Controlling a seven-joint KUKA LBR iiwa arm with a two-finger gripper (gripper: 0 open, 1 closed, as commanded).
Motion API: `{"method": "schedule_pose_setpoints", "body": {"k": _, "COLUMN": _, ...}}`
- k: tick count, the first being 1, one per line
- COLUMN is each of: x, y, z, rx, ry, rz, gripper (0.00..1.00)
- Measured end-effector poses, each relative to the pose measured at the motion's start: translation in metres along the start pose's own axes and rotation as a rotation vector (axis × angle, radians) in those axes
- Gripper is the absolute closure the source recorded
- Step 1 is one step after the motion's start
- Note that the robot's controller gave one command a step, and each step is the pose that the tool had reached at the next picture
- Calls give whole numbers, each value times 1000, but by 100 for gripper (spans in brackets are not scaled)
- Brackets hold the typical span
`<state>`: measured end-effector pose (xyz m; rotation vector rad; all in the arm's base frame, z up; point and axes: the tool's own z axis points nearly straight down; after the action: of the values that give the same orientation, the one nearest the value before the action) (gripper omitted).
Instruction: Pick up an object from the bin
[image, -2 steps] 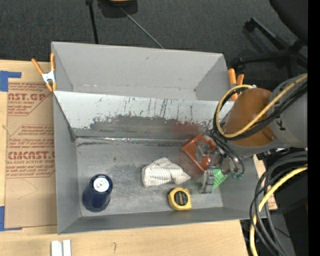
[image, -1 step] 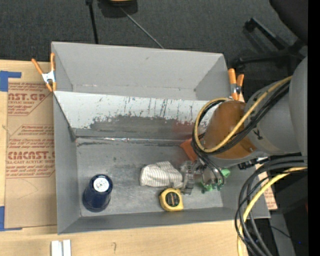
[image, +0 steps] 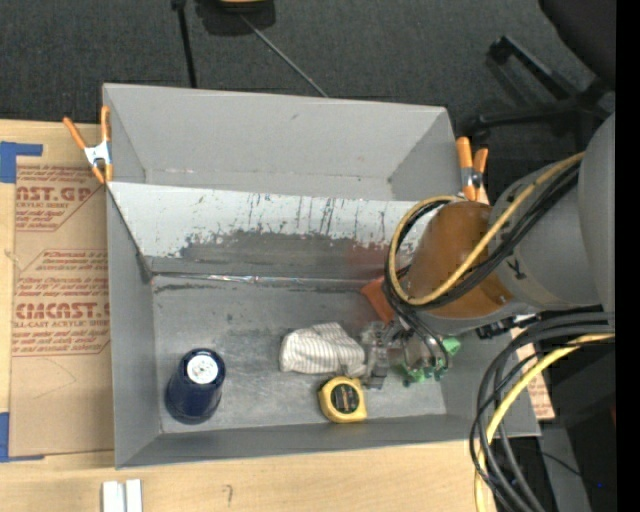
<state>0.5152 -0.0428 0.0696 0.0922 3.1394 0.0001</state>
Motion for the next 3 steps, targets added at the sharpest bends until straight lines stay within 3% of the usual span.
{"method": "schedule_pose_setpoints", "body": {"k": 1, "x": 5, "y": 3, "z": -48, "rx": -1, "ry": 8, "rz": 16, "gripper": 100}}
{"method": "schedule_pose_setpoints", "body": {"k": 2, "x": 3, "y": 9, "z": -67, "rx": 0, "ry": -6, "rz": 6, "gripper": 100}}
{"method": "schedule_pose_setpoints", "body": {"k": 3, "x": 0, "y": 4, "z": -111, "rx": 0, "ry": 7, "rz": -23, "gripper": 100}}
